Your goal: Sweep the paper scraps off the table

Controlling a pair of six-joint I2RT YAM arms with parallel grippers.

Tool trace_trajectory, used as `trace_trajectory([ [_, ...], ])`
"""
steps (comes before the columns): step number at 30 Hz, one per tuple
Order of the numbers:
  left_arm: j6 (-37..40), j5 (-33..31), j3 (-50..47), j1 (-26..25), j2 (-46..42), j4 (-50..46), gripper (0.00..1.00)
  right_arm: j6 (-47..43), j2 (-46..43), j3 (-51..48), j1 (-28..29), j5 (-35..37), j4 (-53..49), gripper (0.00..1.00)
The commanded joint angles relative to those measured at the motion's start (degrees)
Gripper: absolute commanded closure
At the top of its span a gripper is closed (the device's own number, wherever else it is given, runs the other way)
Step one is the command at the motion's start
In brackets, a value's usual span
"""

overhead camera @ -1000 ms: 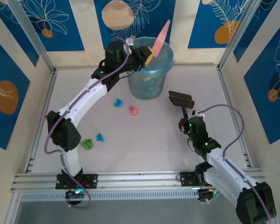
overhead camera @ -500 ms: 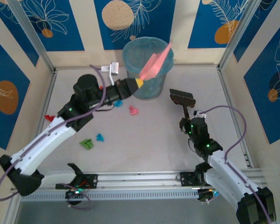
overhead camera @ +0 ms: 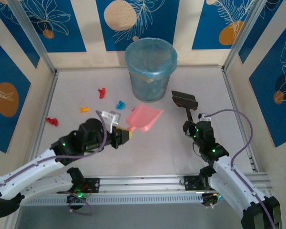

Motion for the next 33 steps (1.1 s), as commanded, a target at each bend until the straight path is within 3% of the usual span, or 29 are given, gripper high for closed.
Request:
trace_trajectory([
  [1,2.1,-8.1,-6.0,-1.5,-0.3,-1.0,1.0,1.4,-2.3,-0.6,-0.2,-4.7,1.7,1.0],
  [6,6.7,-12.8,-11.2,-2.6,2.4,0.4,1.0,1.8,-1.9,0.3,-0.1,-6.9,1.5,1.0],
  [11,12.4,-12.3,-17.5,-2.9,3.4,7.1,1.0,1.8,-1.2,1.2,0.0,-6.7,0.7,1.0],
  [18,13.0,-13.9,-18.9,-3.3,4.4,7.7,1.0,3.6,1.8,3.8,0.1,-5.2,-2.1,1.0],
  [27,12.8,-14.1,-18.0,-4.7,11.4,8.4,1.0,4.1,8.4,19.8,2.9,-7.0,-22.6,1.0],
  [33,12.8,-16.4,-15.5,-6.9,18.2,7.7,1.0,7.4,10.5,26.2,11.2,-7.0,-29.8,1.0],
])
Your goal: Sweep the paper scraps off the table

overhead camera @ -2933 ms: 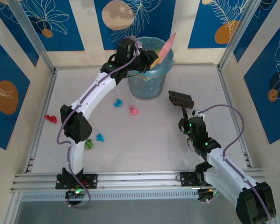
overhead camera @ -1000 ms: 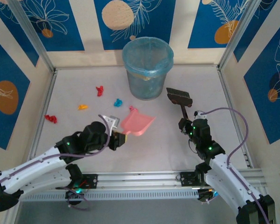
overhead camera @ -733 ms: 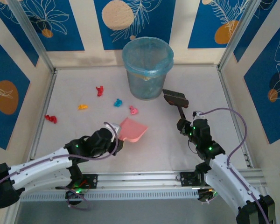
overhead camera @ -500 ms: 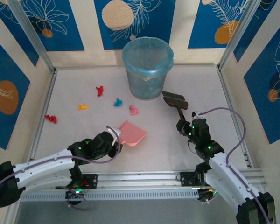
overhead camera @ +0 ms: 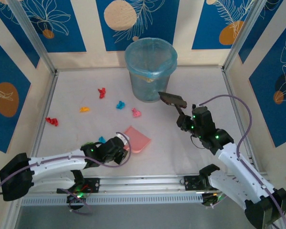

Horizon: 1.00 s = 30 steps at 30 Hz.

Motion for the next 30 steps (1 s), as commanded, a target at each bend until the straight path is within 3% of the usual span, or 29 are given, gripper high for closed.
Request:
trace_trajectory([
  [1,0.7,-1.7,2.7,-1.7,2.8,0.2,1.0,2.8,1.8,3.6,6.1,0.0,-6.5,1.0],
  [7,0.4,-2.4,4.1,-2.7,5.8,-0.6,1.0,5.7,10.2,9.2,21.7,11.4,-9.5,1.0],
  [11,0.2,-3.9,5.1,-2.9,7.8,-2.0,1.0,7.2,17.2,13.1,26.2,14.3,-9.6,1.0],
  [20,-1.2,-8.2,6.1,-2.9,8.9,-4.6,1.0,7.6,28.1,21.1,30.2,20.2,-10.9,1.0],
  [25,-3.1,-11.5,6.1,-2.5,8.3,-6.3,1.0,6.9,29.1,23.3,31.4,20.8,-10.4,1.0],
  [30,-3.8,-10.2,5.7,-1.0,8.3,-6.3,1.0,5.2,30.7,24.5,30.7,21.5,-8.2,1.0],
])
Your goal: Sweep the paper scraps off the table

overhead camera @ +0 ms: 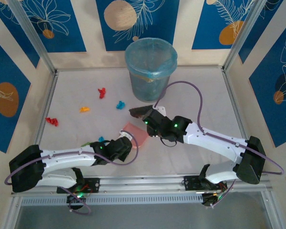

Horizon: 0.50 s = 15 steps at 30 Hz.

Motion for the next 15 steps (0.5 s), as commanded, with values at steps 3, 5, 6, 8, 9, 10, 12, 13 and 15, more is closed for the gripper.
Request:
trace_trajectory([
  [3,-2.1,0.9,0.0,3.2,-0.1,-4.8,1.0,-1.9,3.6,4.4,-1.4,2.8,2.6,1.0],
  [5,-2.3,2.6,-0.6,4.8,-0.7,-4.4,1.0,-2.7,5.8,5.3,-2.6,2.0,3.0,1.0],
  [6,-2.3,3.2,-0.9,5.4,-1.1,-4.3,1.0,-2.9,7.0,5.7,-3.2,1.5,3.0,1.0],
  [8,-2.4,4.2,-1.4,6.2,-1.9,-3.9,1.0,-3.5,9.7,7.1,-4.2,-0.4,3.0,1.0],
  [9,-2.4,4.5,-1.6,6.7,-2.1,-3.8,1.0,-3.9,10.7,7.6,-4.3,-1.0,3.0,1.0],
  [10,-2.5,5.1,-1.8,7.2,-2.2,-3.7,1.0,-4.2,11.8,8.1,-4.4,-1.4,2.8,1.0],
  [12,-2.5,6.3,-2.0,8.2,-2.2,-3.4,1.0,-4.5,13.2,8.7,-4.2,-2.2,2.5,1.0],
  [13,-2.5,6.7,-2.0,8.5,-2.2,-3.3,1.0,-4.4,13.7,8.7,-3.9,-3.0,2.1,1.0],
  [15,-2.6,7.0,-2.0,8.9,-1.9,-3.4,1.0,-4.9,13.6,8.3,-2.8,-4.3,2.1,1.0],
])
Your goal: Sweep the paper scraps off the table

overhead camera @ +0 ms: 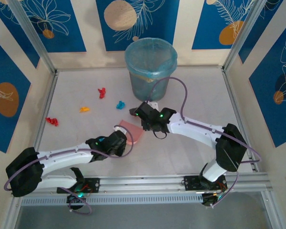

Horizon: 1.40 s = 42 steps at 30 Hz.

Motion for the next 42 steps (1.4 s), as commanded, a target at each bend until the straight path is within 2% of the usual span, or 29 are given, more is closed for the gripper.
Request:
trace_trajectory([
  [1,-0.7,2.5,-1.2,1.1,0.1,-2.9,1.0,-1.5,-0.8,1.6,1.9,-2.6,0.3,1.0],
  [8,-0.8,2.5,-1.1,1.5,0.4,-3.2,1.0,0.7,-8.6,-3.8,6.7,-7.8,-2.4,1.0],
  [13,-0.9,2.2,-1.0,1.5,0.6,-3.2,1.0,2.4,-16.8,-8.7,7.3,-12.5,-3.0,1.0],
  [17,-0.9,2.1,-1.1,1.4,0.7,-3.3,1.0,3.3,-22.1,-11.2,7.3,-13.6,-3.9,1.0],
  [26,-0.5,2.1,-1.7,1.4,-1.2,-2.5,1.0,2.3,-34.4,-14.1,4.7,-1.1,-5.0,1.0],
  [32,-0.3,1.9,-2.6,1.4,-3.1,-1.8,1.0,0.0,-48.0,-20.2,0.4,8.0,-0.4,1.0],
  [38,-0.3,1.7,-3.0,1.4,-3.7,-1.3,1.0,1.3,-60.1,-27.1,-9.7,11.1,2.2,1.0],
  [40,-0.3,1.7,-3.1,1.4,-3.7,-1.1,1.0,2.0,-61.9,-29.0,-14.0,11.0,3.5,1.0],
  [42,-0.1,1.8,-3.1,1.4,-3.7,-0.8,1.0,2.0,-61.6,-30.6,-15.1,14.6,5.5,1.0],
])
